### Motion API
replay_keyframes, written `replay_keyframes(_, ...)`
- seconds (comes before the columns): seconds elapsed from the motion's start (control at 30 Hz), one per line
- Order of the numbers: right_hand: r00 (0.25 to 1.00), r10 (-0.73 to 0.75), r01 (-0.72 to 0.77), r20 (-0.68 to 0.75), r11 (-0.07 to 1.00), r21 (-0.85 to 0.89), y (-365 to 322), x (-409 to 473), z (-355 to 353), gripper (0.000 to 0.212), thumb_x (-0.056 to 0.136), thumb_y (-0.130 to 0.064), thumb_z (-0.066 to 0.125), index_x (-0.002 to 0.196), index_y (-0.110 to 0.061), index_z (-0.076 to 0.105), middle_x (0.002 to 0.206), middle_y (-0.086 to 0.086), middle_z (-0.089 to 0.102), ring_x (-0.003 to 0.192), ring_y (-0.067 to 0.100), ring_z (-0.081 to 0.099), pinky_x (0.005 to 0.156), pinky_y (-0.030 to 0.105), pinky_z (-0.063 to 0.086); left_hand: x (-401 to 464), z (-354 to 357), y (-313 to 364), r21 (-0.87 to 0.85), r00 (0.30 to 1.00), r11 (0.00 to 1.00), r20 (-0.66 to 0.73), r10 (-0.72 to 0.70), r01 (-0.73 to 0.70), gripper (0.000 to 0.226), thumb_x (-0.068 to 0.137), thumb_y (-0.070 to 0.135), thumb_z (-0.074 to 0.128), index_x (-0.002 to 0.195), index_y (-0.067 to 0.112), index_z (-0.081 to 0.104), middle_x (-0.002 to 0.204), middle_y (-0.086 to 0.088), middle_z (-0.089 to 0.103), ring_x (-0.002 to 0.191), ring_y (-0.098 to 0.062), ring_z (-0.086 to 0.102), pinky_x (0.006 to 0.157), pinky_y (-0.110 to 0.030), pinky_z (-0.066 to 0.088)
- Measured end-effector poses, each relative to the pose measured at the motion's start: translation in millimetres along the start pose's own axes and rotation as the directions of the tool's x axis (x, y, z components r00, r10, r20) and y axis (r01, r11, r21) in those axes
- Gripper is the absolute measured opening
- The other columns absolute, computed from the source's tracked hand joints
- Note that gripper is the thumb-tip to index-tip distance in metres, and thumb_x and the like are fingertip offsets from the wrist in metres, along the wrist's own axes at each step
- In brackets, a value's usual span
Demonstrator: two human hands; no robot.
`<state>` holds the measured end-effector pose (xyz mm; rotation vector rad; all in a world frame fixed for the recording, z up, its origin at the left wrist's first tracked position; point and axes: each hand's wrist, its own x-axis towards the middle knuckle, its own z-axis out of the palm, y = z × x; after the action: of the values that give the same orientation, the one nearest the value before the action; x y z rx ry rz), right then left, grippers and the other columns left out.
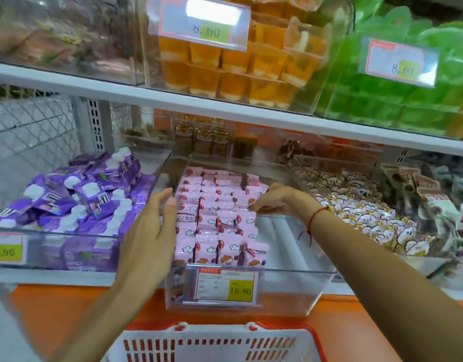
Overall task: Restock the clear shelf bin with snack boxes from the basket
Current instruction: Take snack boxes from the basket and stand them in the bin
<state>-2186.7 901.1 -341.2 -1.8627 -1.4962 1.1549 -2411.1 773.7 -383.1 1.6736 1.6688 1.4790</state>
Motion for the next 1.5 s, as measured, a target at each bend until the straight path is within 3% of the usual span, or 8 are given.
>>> replay_keyframes(0.17, 0.998, -0.003, 0.003, 0.06, 1.0, -0.008, 11, 9, 2, 0.018, 0.078, 0.015, 0.064, 0.094, 0.006, 0.062, 0.102, 0.022, 0.069, 0.089, 0.022, 0.067, 0.085, 0.027, 0.053, 2, -2, -2, 0.014, 1.0, 1.0, 0.01, 0.0, 0.0, 0.03, 0.098, 0.041, 0.031, 0.12, 0.032, 0.051, 0.099, 0.01, 0.054, 0.089, -0.014, 0.049, 0.075, -0.031, 0.035)
replay_keyframes(0.43, 0.964, 0.041, -0.018, 0.262, 0.996, -0.089, 10, 5, 5, 0.023, 0.09, 0.01, 0.049, 0.093, -0.013, 0.053, 0.062, 0.0, 0.062, 0.049, 0.005, 0.053, 0.061, 0.017, 0.052, -1, -3, 0, 0.015, 0.999, 1.0, 0.032, 0.025, -0.026, 0.048, 0.09, 0.053, 0.021, 0.123, 0.031, 0.048, 0.096, 0.009, 0.056, 0.083, -0.015, 0.051, 0.072, -0.031, 0.034)
replay_keyframes(0.57, 0.975, 0.04, -0.024, 0.217, 0.997, -0.072, 12, 10, 0, 0.019, 0.087, 0.012, 0.052, 0.089, -0.007, 0.054, 0.098, 0.02, 0.062, 0.072, 0.013, 0.058, 0.069, 0.019, 0.054, 1, -1, -2, 0.016, 0.999, 0.999, 0.018, 0.029, -0.029, 0.034, 0.098, 0.041, 0.028, 0.122, 0.029, 0.049, 0.097, 0.008, 0.056, 0.087, -0.014, 0.049, 0.074, -0.031, 0.034)
replay_keyframes(0.8, 0.938, 0.12, -0.042, 0.324, 0.97, -0.239, 4, 18, 4, 0.03, 0.092, 0.002, 0.048, 0.074, -0.02, 0.039, 0.082, 0.01, 0.039, 0.07, 0.012, 0.036, 0.073, 0.02, 0.045, 2, -4, -2, 0.025, 0.998, 0.999, 0.041, 0.039, -0.04, 0.035, 0.096, 0.045, 0.027, 0.12, 0.032, 0.049, 0.096, 0.011, 0.056, 0.084, -0.013, 0.05, 0.072, -0.03, 0.034)
replay_keyframes(0.9, 0.954, 0.065, -0.024, 0.293, 0.99, -0.141, 6, 17, -1, 0.041, 0.089, 0.007, 0.052, 0.122, -0.016, 0.045, 0.118, 0.034, 0.053, 0.092, 0.018, 0.054, 0.084, 0.027, 0.046, 1, -3, -1, 0.032, 0.999, 0.999, 0.039, 0.037, -0.038, 0.036, 0.095, 0.047, 0.026, 0.121, 0.034, 0.048, 0.096, 0.013, 0.055, 0.083, -0.013, 0.051, 0.072, -0.03, 0.033)
replay_keyframes(1.07, 0.977, -0.083, 0.123, 0.197, 0.972, -0.2, 7, 10, -5, 0.087, 0.076, 0.007, 0.071, 0.146, -0.016, 0.026, 0.151, 0.005, 0.036, 0.121, 0.022, 0.052, 0.087, 0.028, 0.053, 2, -4, -1, 0.027, 0.999, 0.999, 0.039, 0.031, -0.032, 0.035, 0.097, 0.044, 0.029, 0.124, 0.032, 0.048, 0.099, 0.011, 0.056, 0.081, -0.009, 0.05, 0.072, -0.03, 0.033)
replay_keyframes(1.37, 0.863, -0.502, 0.35, 0.055, 0.516, -0.782, -4, -69, -24, 0.071, 0.081, -0.028, 0.072, 0.142, -0.015, 0.038, 0.133, 0.009, 0.055, 0.116, 0.025, 0.055, 0.092, 0.027, 0.041, -1, -18, 8, 0.062, 0.998, 0.998, 0.069, 0.002, -0.007, 0.039, 0.094, 0.048, 0.04, 0.126, 0.027, 0.049, 0.123, 0.004, 0.06, 0.105, -0.016, 0.056, 0.087, -0.034, 0.043)
replay_keyframes(1.5, 0.589, -0.808, 0.512, -0.004, 0.377, -0.772, 21, -163, -28, 0.031, 0.086, -0.037, 0.063, 0.116, -0.031, 0.057, 0.097, -0.011, 0.064, 0.07, 0.004, 0.055, 0.064, 0.027, 0.046, -26, -32, 24, 0.243, 0.906, 0.903, -0.15, 0.396, -0.354, 0.04, 0.089, 0.053, 0.049, 0.114, 0.024, 0.056, 0.103, 0.005, 0.061, 0.091, -0.014, 0.055, 0.071, -0.029, 0.044)
